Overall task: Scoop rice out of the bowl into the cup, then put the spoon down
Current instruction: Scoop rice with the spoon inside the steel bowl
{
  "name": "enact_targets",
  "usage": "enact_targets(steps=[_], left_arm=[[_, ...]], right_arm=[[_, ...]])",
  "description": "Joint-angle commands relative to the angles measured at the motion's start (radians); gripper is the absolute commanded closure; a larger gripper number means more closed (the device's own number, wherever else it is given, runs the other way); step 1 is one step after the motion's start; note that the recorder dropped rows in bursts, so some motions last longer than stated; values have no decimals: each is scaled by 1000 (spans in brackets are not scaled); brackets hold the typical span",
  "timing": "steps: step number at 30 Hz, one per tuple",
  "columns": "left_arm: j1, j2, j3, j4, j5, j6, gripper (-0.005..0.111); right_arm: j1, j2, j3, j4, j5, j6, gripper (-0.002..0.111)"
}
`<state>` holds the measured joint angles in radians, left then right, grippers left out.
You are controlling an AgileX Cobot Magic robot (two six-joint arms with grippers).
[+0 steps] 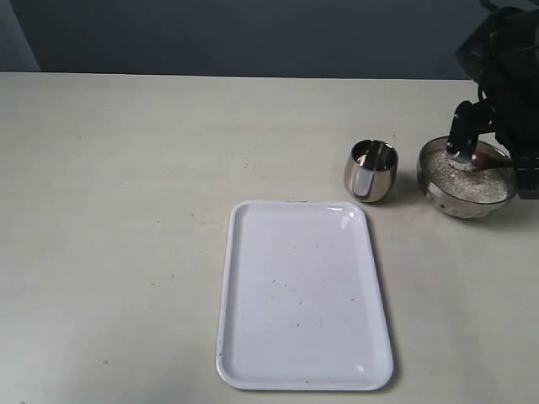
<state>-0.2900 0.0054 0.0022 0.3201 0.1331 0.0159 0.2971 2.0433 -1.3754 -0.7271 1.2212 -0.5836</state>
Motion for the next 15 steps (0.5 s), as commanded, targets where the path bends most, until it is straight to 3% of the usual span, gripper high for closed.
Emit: enact_targets(steps=[1, 15], left_arm=[[-1, -5, -2, -4, -10, -8, 106], [-1, -5, -2, -4, -10, -8, 106]], right_arm=[[-6, -25, -5, 51, 0, -10, 109], [-6, -101, -5, 208, 0, -55, 109]])
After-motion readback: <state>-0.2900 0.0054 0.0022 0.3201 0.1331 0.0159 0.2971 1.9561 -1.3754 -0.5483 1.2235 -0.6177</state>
